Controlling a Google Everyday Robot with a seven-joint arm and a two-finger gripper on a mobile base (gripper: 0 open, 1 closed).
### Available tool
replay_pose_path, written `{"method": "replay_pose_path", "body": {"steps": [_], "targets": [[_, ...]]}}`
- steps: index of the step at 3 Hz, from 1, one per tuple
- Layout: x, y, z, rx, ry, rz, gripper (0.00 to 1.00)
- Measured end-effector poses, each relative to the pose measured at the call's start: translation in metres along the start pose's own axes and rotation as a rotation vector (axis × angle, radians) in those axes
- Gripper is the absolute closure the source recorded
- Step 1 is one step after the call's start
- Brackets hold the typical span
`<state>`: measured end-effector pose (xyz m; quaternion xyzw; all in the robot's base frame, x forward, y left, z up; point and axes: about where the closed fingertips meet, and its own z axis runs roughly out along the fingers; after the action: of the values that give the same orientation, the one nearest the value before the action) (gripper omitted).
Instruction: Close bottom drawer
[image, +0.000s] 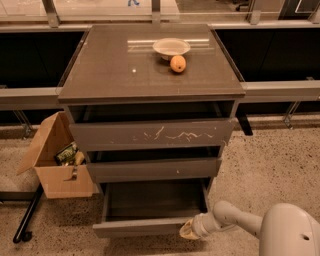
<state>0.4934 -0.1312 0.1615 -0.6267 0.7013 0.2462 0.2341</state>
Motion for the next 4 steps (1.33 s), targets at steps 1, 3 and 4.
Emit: {"method": "replay_pose_path", "body": {"steps": [1,3,4], "targets": [[-0.0076,-0.0208,0.0000,0.033,-0.012,-0.008,0.98],[-0.0076,-0.0208,0.0000,0.033,-0.012,-0.008,0.53],[-0.0076,-0.0208,0.0001,0.033,-0.012,-0.008,0.22]]}}
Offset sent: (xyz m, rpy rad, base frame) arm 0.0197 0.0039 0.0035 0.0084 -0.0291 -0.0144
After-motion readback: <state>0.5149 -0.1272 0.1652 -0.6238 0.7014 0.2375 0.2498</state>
